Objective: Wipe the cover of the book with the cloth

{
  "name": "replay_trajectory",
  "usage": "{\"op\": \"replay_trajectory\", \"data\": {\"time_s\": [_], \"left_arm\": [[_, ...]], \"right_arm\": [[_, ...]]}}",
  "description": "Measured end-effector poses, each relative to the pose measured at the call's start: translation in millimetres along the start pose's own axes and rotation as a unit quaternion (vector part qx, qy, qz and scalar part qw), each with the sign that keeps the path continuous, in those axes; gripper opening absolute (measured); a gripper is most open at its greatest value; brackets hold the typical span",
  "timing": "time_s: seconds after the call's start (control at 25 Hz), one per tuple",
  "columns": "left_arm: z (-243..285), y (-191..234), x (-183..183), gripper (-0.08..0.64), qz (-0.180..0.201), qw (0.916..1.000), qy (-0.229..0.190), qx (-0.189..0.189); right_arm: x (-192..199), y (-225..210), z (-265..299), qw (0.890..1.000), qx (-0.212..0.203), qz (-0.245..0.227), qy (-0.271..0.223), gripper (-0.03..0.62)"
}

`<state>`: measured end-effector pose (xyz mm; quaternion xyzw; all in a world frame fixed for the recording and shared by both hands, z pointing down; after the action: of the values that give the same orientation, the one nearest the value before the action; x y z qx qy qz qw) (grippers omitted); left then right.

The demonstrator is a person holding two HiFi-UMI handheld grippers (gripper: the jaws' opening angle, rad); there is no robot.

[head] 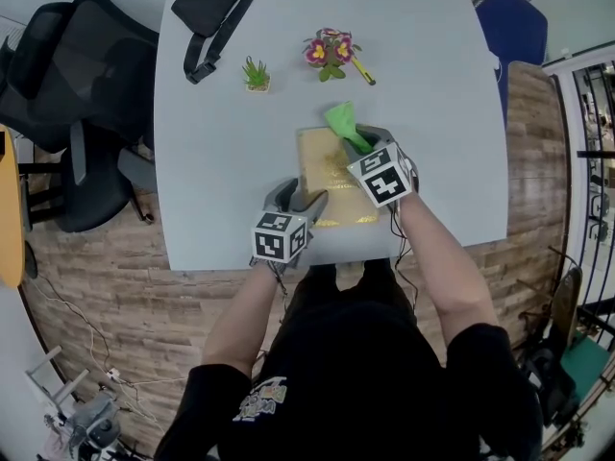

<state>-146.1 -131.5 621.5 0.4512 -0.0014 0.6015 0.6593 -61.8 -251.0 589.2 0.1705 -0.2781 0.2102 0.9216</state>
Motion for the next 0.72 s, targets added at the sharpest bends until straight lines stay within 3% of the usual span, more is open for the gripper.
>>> {"op": "replay_trajectory", "data": {"time_s": [0.72], "left_arm": [[0.1,-0.7,0.1,0.311,0.002,1.0000,0.003,-0.002]], "right_arm": [[39.8,-32.2,-19.4,0.997,0.034,0.065,0.013,0.101]]}}
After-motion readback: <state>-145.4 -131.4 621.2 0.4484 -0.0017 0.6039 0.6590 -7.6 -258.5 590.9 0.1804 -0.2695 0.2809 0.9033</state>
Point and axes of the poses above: the fingertips, and each gripper's own axes: z forward along the fingers, y to its left, x out of its underside, the point moved 2 cm from there along -z, backward along the fingers, and after that the axes turned 13 degrees about -z, right-handed, at the moved point
